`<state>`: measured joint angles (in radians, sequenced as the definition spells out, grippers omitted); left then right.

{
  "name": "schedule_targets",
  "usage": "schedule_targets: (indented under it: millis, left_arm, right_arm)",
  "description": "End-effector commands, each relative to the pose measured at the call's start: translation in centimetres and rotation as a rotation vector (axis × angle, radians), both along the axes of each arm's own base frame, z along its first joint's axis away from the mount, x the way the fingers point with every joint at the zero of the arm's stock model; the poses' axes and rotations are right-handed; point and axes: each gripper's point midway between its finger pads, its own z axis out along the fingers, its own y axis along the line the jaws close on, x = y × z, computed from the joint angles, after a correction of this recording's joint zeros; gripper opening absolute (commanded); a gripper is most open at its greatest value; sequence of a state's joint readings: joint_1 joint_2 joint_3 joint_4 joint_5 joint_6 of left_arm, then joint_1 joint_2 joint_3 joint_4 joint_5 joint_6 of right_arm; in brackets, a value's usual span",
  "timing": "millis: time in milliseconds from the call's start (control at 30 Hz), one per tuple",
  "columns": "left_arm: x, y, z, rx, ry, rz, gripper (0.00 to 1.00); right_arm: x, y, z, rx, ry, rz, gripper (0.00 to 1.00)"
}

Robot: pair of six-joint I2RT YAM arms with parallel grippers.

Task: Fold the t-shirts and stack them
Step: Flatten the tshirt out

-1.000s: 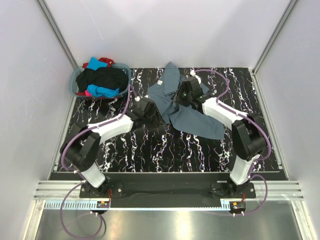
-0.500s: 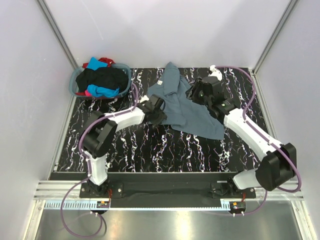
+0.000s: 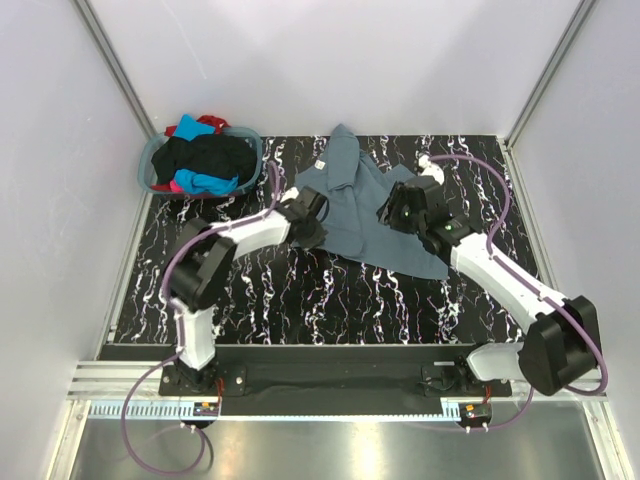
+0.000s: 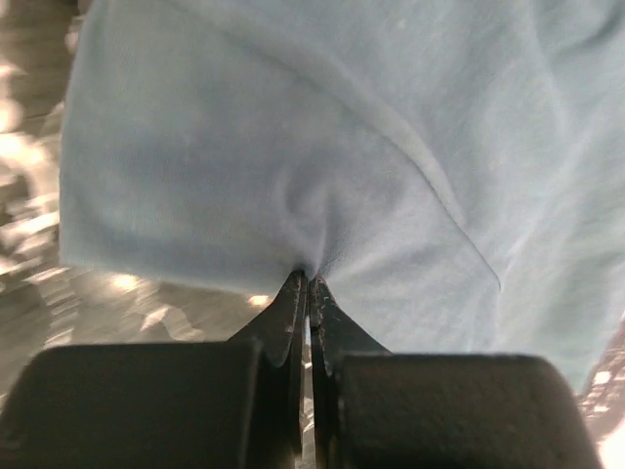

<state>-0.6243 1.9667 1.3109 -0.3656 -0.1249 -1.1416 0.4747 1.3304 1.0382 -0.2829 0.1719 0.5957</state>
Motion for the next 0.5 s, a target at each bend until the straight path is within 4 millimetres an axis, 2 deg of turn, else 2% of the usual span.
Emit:
schedule_targets:
  millis: [0,33,67,100,133,167,200,233,267,367,467]
  left_arm:
    - [-0.9,1.8,6.3,0.049,-0.169,-0.053,0.0]
    - [-1.9,2.4,8.5,0.046,-0.209,-0.071,0.0]
    - [-2.8,2.5,9.4,0.06,-0.229,-0.083,0.0]
    - [-3.6,2.6,10.1,0.068,-0.238,-0.096,0.0]
    - [-5.1,3.1,10.3,0.102,-0.23,-0.12,0.0]
    - [-5.9,3.5,11.9,0.099,-0.256,-0.123,0.0]
    - [-6.8,4.0,12.4,0.112,-0.261,-0.126,0.0]
    - [-8.1,5.0,11.7,0.152,-0.238,-0.131,0.0]
    - [-8.8,5.6,12.5,0.14,-0.252,-0.127,0.0]
    - [-9.6,7.2,11.8,0.175,-0.253,-0.103,0.0]
    - [-7.8,7.6,11.8,0.231,-0.255,-0.14,0.0]
  right_arm:
    - [-1.6,0.2,-0.2,0.045,0.011,0.033,0.52]
    - [-2.1,0.0,-0.4,0.05,0.015,0.029,0.51]
    - [-2.4,-0.2,0.1,0.063,0.002,0.027,0.51]
    - [-2.5,-0.2,-0.2,0.062,0.009,0.026,0.51]
    - [-2.9,-0.4,0.0,0.065,0.002,0.025,0.52]
    - [-3.0,-0.4,0.1,0.07,0.001,0.029,0.52]
    - [-3.1,-0.4,0.3,0.079,-0.002,0.027,0.52]
    - [-3.3,-0.3,0.6,0.087,-0.009,0.03,0.52]
    - [-3.4,-0.2,0.8,0.098,-0.007,0.038,0.52]
    - [-3.8,0.2,1.1,0.126,-0.001,0.048,0.52]
    - [-4.0,0.3,1.2,0.145,0.003,0.046,0.52]
